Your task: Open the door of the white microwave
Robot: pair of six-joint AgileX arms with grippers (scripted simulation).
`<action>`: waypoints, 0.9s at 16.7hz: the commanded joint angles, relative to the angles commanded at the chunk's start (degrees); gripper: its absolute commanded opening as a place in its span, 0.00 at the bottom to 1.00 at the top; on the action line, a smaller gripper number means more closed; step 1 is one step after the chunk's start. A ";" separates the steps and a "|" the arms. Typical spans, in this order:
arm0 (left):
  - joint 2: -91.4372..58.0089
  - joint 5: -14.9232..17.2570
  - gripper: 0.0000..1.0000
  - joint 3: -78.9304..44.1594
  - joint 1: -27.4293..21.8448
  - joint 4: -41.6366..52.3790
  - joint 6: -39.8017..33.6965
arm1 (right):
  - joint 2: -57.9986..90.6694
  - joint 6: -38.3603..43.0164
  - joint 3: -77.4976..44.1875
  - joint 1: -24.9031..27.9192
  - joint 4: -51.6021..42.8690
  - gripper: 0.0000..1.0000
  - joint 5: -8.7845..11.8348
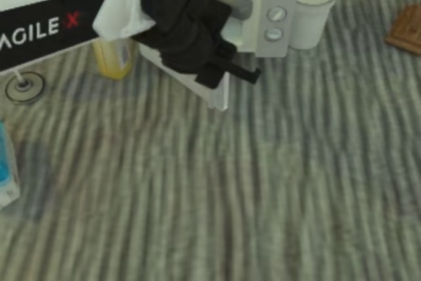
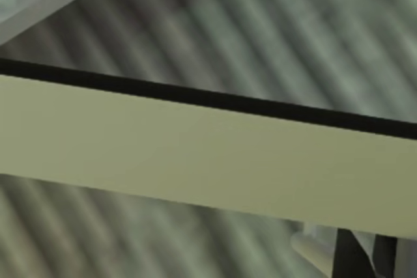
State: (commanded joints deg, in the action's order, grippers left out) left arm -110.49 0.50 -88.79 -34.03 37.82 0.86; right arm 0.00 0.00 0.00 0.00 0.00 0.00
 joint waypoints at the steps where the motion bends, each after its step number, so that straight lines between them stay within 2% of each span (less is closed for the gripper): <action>1: 0.63 0.63 0.00 0.86 0.37 -0.23 1.15 | 0.00 0.00 0.00 0.00 0.00 1.00 0.00; 15: 1.15 1.20 0.00 1.65 0.70 -0.41 2.18 | 0.00 0.00 0.00 0.00 0.00 1.00 0.00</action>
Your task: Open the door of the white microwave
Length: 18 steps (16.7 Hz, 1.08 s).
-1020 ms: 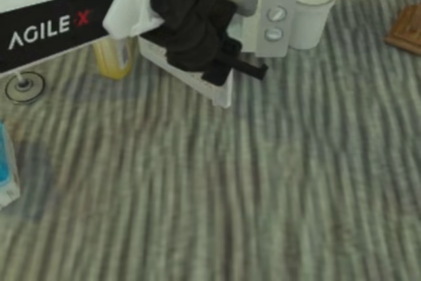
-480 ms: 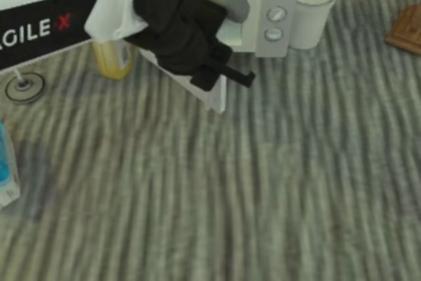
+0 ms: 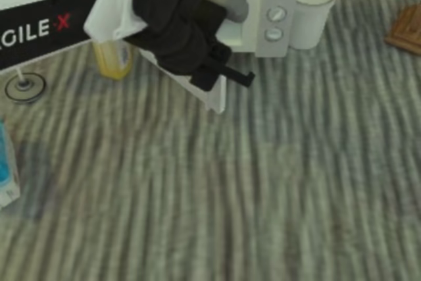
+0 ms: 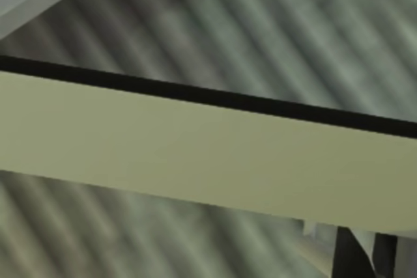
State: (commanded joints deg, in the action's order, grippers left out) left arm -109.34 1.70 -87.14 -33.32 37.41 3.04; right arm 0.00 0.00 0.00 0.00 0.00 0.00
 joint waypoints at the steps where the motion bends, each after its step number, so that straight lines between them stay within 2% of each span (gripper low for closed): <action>1: 0.00 0.00 0.00 0.00 0.00 0.00 0.00 | 0.00 0.00 0.00 0.00 0.00 1.00 0.00; 12: 0.00 0.00 0.00 0.00 0.00 0.00 0.00 | 0.00 0.00 0.00 0.00 0.00 1.00 0.00; 15: 0.20 0.80 0.00 0.69 0.02 -0.07 0.66 | 0.00 0.00 0.00 0.00 0.00 1.00 0.00; 18: 1.96 2.78 0.00 2.64 1.43 -0.29 4.52 | 0.00 0.00 0.00 0.00 0.00 1.00 0.00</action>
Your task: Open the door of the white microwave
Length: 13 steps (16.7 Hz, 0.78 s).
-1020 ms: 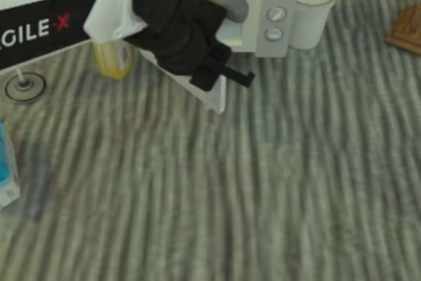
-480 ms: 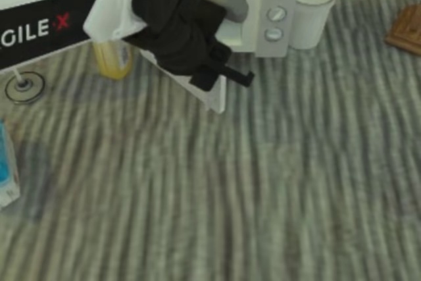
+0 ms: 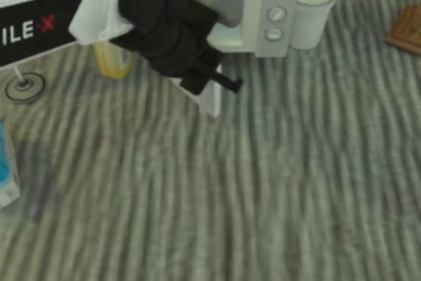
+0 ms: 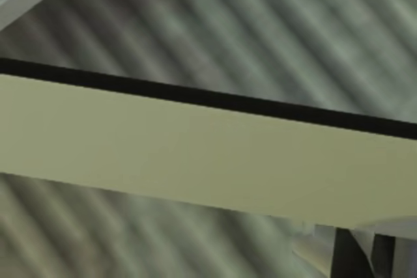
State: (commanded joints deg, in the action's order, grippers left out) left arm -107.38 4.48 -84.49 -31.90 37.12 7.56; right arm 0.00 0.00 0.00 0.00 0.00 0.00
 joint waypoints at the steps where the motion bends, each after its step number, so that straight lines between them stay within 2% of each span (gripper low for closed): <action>1: 0.65 0.78 0.00 0.73 0.54 -0.08 1.47 | 0.00 0.00 0.00 0.00 0.00 1.00 0.00; 4: 1.79 2.31 0.00 2.20 1.56 -0.14 4.30 | 0.00 0.00 0.00 0.00 0.00 1.00 0.00; 13: 1.81 2.33 0.00 2.22 1.58 -0.13 4.34 | 0.00 0.00 0.00 0.00 0.00 1.00 0.00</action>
